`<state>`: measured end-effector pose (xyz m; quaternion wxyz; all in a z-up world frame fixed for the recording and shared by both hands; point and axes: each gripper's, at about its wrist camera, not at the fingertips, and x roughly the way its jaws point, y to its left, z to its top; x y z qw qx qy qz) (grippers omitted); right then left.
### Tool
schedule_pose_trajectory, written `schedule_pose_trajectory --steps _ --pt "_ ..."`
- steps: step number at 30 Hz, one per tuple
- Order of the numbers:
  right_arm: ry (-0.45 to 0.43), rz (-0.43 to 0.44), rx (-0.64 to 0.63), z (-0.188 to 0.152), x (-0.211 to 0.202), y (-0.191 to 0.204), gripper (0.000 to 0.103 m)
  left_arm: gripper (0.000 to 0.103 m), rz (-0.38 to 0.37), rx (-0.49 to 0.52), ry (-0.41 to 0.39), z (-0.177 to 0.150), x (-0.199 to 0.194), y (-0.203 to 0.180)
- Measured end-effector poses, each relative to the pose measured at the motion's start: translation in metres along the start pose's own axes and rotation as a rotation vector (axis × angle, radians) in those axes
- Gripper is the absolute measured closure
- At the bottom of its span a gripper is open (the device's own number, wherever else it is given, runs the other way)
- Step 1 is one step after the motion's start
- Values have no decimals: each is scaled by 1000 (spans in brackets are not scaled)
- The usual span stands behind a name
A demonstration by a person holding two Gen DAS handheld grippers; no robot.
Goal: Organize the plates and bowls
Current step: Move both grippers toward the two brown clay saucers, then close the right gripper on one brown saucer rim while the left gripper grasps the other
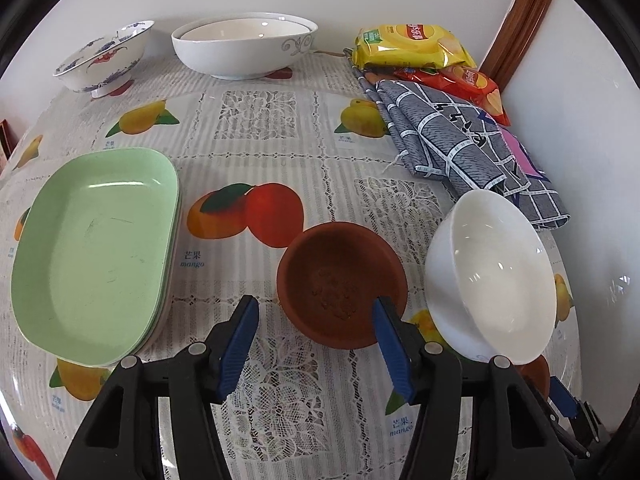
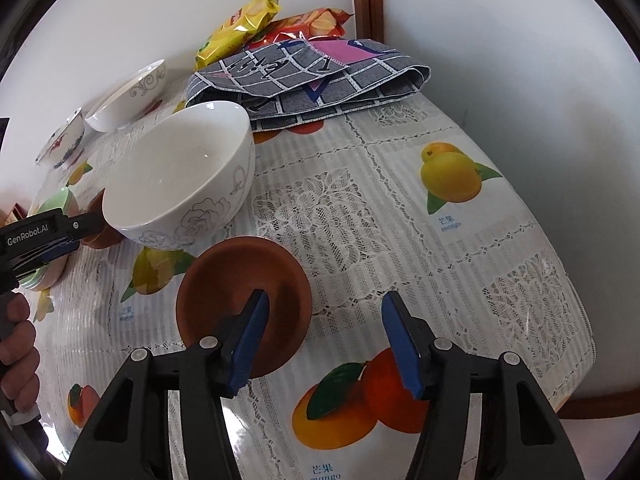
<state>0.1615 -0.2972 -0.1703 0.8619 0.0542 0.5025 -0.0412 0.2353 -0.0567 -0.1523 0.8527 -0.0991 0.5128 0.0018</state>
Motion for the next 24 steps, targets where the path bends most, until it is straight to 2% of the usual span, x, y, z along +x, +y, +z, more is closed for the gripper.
schedule_pose_trajectory --steps 7,15,18,21,24 --pt "8 -9 -10 4 8 2 55 61 -19 -20 32 5 14 2" --pt "6 -6 -26 11 12 8 63 69 -20 -9 34 9 22 -1" --pt "6 0 -30 14 13 10 69 71 -23 -8 33 10 23 0" --pt "5 12 -41 15 14 14 79 77 -18 -5 32 11 24 2" --pt "-1 -1 -53 15 13 18 81 83 -22 -6 31 12 24 4"
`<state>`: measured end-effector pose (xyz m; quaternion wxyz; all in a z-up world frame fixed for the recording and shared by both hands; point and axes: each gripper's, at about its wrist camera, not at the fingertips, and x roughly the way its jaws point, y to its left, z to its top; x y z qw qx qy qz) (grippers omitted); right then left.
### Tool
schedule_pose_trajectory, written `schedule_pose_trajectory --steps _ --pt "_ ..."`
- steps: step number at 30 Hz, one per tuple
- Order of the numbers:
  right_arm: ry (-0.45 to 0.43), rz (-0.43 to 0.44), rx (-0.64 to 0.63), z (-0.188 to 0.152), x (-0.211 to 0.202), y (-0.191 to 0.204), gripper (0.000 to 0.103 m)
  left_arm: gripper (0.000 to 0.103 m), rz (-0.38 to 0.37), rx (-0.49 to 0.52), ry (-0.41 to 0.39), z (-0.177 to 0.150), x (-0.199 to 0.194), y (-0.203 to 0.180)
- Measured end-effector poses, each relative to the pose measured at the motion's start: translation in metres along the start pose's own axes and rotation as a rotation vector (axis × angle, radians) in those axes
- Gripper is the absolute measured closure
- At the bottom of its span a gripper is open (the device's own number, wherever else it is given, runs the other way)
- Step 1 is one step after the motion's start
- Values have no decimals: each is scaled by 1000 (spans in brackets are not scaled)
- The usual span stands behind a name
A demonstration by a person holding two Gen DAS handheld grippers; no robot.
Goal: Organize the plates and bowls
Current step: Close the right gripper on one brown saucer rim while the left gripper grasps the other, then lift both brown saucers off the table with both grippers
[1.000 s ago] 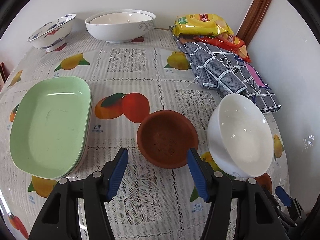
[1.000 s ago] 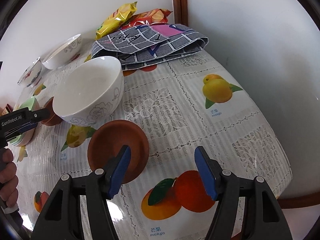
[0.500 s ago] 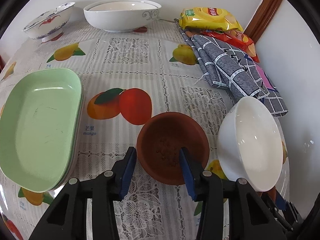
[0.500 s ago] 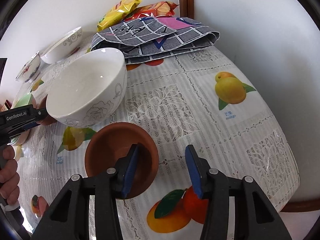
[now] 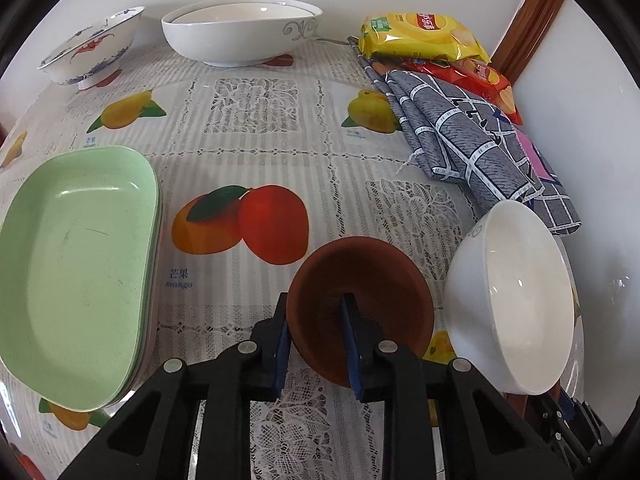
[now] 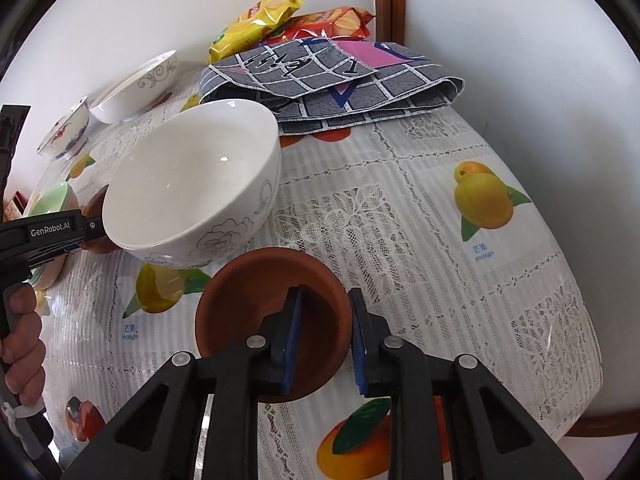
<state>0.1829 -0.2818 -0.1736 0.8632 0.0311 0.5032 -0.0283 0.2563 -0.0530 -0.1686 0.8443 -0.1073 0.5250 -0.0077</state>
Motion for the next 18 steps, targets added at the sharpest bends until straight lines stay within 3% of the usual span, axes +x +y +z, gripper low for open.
schedule_pose_trajectory --steps 8,18 --pt "-22 3 14 3 -7 0 93 90 -12 11 6 -1 -5 0" --pt "-50 -36 10 -1 -26 8 94 94 -47 59 -15 -7 -26 -6"
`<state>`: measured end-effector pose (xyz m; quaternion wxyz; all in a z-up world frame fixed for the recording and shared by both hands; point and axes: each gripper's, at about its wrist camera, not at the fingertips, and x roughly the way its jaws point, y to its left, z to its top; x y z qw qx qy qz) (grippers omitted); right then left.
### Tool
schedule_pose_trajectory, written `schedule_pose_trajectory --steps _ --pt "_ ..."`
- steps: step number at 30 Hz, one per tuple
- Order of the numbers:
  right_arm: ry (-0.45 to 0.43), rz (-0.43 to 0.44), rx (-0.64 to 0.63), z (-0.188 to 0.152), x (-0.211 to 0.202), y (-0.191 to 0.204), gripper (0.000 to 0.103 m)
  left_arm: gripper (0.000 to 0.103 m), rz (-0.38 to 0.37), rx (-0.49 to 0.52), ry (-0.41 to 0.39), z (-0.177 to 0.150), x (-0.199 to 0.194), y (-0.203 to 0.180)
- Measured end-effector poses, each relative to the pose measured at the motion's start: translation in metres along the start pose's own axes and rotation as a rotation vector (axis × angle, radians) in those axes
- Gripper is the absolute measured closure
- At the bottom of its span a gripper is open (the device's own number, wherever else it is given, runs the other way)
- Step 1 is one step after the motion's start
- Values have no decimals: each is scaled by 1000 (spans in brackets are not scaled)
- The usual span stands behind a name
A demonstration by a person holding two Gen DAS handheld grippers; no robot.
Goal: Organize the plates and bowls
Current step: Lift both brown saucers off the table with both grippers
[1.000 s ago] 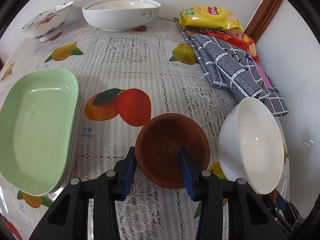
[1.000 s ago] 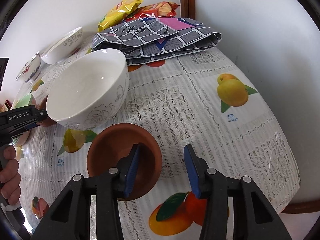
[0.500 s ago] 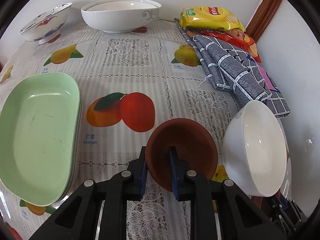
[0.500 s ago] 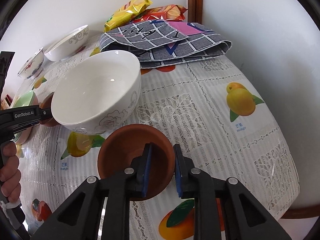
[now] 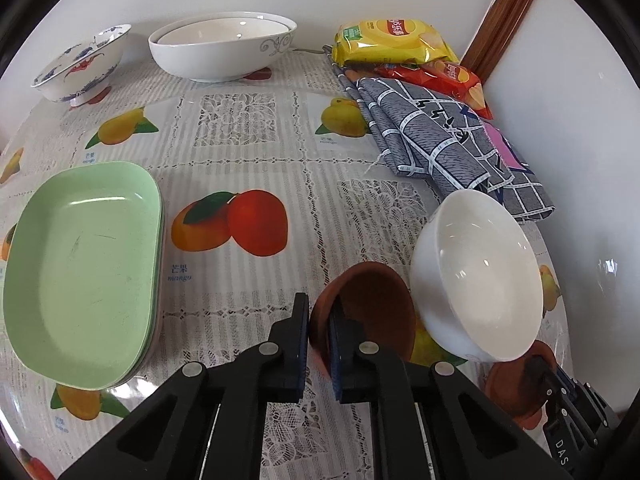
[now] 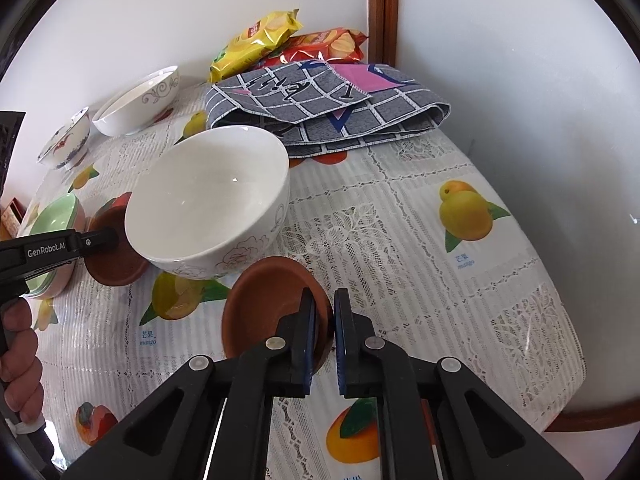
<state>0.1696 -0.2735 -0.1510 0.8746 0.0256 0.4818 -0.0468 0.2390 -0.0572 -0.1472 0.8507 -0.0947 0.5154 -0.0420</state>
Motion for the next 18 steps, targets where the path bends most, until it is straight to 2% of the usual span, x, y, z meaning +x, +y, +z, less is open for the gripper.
schedule_pose_trajectory --steps 18 --pt "-100 -9 38 7 -63 4 94 94 -32 31 -102 -2 -68 3"
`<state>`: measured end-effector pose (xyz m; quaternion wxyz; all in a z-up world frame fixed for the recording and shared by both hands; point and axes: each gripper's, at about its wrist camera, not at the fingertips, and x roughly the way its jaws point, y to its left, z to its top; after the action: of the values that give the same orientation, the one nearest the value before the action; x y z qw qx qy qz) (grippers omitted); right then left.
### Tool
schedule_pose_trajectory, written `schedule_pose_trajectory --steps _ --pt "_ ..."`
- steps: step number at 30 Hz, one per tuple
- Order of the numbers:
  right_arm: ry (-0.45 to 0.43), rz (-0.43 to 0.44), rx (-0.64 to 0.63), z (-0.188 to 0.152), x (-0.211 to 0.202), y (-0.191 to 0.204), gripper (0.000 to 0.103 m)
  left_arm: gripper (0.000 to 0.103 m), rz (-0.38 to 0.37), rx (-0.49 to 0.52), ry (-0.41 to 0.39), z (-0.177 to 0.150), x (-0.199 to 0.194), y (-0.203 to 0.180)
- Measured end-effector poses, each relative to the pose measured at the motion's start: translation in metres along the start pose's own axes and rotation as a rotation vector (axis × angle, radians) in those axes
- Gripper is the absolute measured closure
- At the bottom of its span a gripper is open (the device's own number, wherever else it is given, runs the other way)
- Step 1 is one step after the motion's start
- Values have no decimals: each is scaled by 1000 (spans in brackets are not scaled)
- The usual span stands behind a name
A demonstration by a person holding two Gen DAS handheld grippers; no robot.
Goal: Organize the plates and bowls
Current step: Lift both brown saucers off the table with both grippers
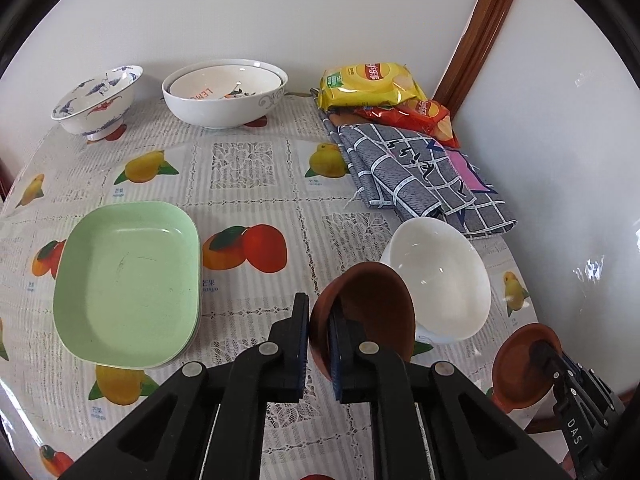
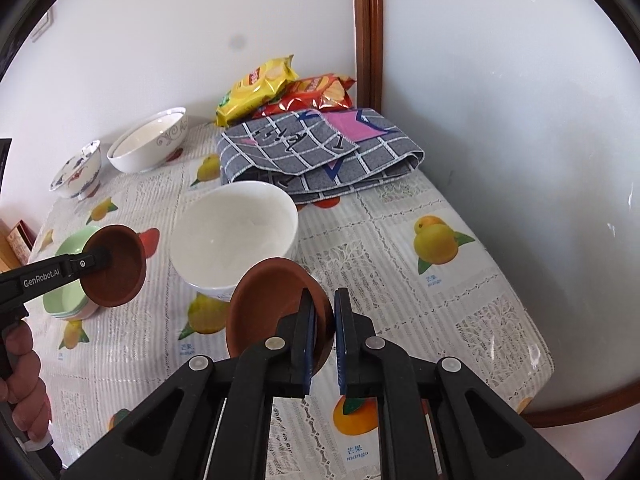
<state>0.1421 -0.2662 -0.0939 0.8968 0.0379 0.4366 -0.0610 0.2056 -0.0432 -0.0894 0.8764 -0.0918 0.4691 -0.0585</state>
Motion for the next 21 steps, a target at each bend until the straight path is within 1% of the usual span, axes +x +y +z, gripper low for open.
schedule_pose_trajectory --steps 3,11,21 --pt "-6 19 8 5 -7 2 94 94 -5 3 -21 3 -13 0" --pt "-57 15 -3 18 -27 15 94 94 -14 19 -74 12 -40 2" --pt "-78 10 -10 31 -32 26 94 94 -19 21 -99 21 -47 8"
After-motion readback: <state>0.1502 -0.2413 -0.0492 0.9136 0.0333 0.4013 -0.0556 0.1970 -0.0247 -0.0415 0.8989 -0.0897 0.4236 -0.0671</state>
